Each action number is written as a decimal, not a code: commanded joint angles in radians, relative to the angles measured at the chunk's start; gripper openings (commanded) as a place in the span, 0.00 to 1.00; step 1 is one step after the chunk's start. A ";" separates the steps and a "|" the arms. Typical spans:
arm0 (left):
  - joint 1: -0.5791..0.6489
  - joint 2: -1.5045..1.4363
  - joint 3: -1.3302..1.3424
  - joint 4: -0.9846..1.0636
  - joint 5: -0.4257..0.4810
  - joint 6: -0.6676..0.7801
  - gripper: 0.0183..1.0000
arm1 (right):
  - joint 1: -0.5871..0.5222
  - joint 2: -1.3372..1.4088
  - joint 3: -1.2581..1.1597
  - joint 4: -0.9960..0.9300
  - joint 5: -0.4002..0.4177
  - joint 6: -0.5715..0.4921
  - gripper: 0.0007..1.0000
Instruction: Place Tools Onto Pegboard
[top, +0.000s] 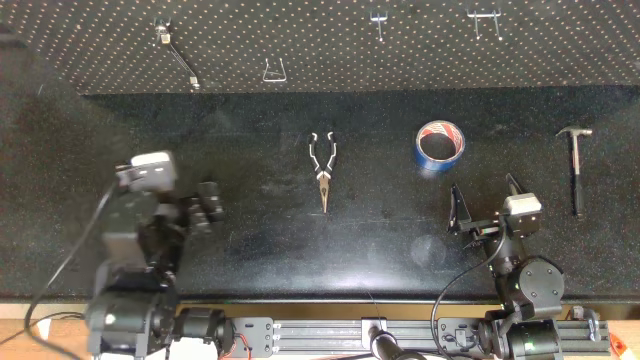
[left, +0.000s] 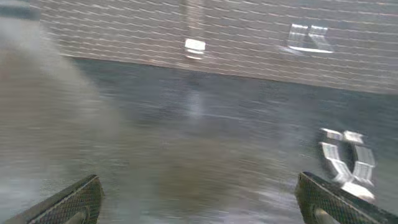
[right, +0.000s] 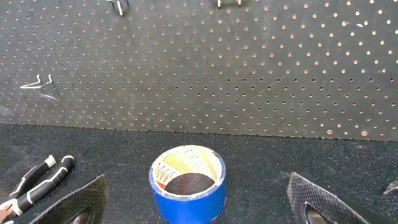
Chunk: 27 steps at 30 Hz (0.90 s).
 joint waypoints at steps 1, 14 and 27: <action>-0.270 0.116 0.005 0.003 -0.074 -0.265 1.00 | 0.006 -0.011 -0.005 -0.003 0.010 -0.010 0.94; -0.544 0.476 0.060 0.063 -0.073 -0.594 1.00 | 0.006 -0.011 -0.005 -0.003 0.010 -0.010 0.94; -0.543 1.014 0.488 -0.031 -0.050 -0.304 1.00 | 0.006 -0.011 -0.005 -0.003 0.010 -0.010 0.94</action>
